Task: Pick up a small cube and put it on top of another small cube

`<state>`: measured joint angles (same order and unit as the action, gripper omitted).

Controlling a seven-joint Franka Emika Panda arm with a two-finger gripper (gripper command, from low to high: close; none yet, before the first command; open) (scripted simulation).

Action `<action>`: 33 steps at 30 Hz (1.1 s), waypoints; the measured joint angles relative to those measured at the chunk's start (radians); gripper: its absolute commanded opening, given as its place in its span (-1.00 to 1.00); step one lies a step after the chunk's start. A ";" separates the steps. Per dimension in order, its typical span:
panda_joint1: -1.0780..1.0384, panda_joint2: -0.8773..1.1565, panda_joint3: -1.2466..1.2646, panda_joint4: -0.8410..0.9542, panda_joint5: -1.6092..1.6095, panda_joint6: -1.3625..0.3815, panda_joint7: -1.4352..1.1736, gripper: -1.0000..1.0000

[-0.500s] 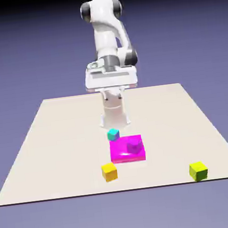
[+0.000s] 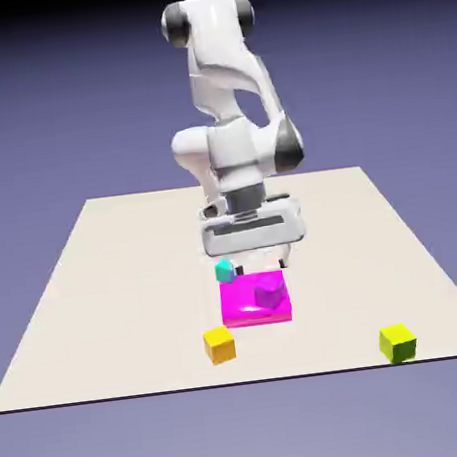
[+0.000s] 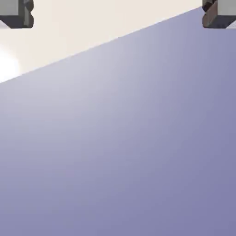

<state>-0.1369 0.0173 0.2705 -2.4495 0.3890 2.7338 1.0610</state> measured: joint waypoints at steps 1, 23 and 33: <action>-0.009 0.036 0.017 0.022 0.024 -0.019 0.020 0.00; -0.212 0.823 0.379 0.505 0.545 -0.425 0.449 0.00; -0.202 0.838 0.380 0.513 0.551 -0.413 0.443 -1.00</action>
<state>-0.3385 0.8552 0.6503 -1.9368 0.9399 2.3205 1.5035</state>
